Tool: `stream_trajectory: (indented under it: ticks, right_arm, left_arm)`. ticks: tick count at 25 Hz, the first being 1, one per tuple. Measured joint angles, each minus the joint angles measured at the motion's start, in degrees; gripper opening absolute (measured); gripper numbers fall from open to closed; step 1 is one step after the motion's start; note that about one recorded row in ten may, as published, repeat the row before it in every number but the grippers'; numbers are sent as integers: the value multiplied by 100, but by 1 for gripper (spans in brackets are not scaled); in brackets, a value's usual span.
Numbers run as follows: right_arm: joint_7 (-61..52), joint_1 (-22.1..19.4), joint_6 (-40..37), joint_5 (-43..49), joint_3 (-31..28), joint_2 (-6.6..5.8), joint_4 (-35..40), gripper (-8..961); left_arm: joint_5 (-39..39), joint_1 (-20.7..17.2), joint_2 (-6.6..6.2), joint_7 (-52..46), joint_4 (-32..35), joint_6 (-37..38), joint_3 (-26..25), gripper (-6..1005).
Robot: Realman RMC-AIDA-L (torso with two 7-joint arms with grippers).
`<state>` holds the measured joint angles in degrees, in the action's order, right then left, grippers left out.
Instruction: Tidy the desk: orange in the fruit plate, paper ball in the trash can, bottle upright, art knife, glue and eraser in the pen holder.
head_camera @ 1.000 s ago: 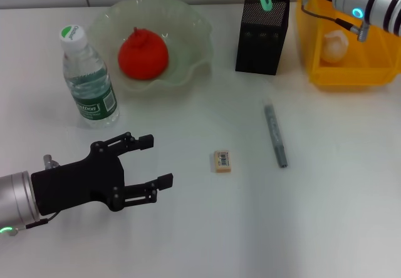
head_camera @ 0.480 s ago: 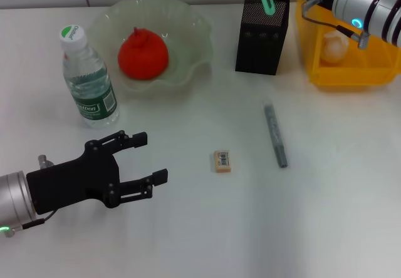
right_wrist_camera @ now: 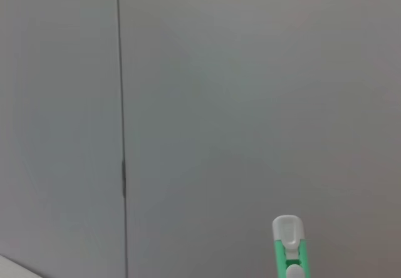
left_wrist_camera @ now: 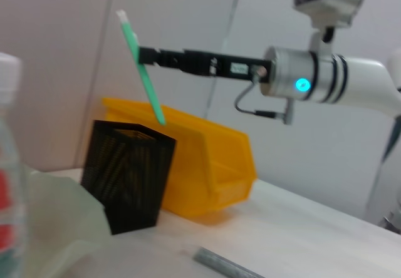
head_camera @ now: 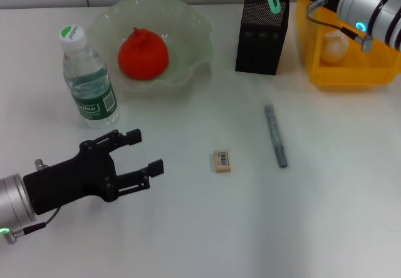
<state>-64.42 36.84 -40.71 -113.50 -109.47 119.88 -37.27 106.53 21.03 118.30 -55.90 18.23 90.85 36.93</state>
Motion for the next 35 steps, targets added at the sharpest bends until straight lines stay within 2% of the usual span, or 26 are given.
stream_trajectory:
  ticks: [7, 18, 35]
  right_arm:
    - [8, 110, 553, -6, 422, -1, 61, 201]
    - [78, 232, 1062, -87, 661, 0, 127, 219]
    - [27, 126, 1021, -402, 700, 0, 136, 248]
  left_arm:
    - [23, -39, 0, -39, -40, -194, -154, 847]
    - [15, 5, 0, -119, -40, -275, -157, 847]
    - [-1, -27, -9, -219, -39, -264, -169, 847]
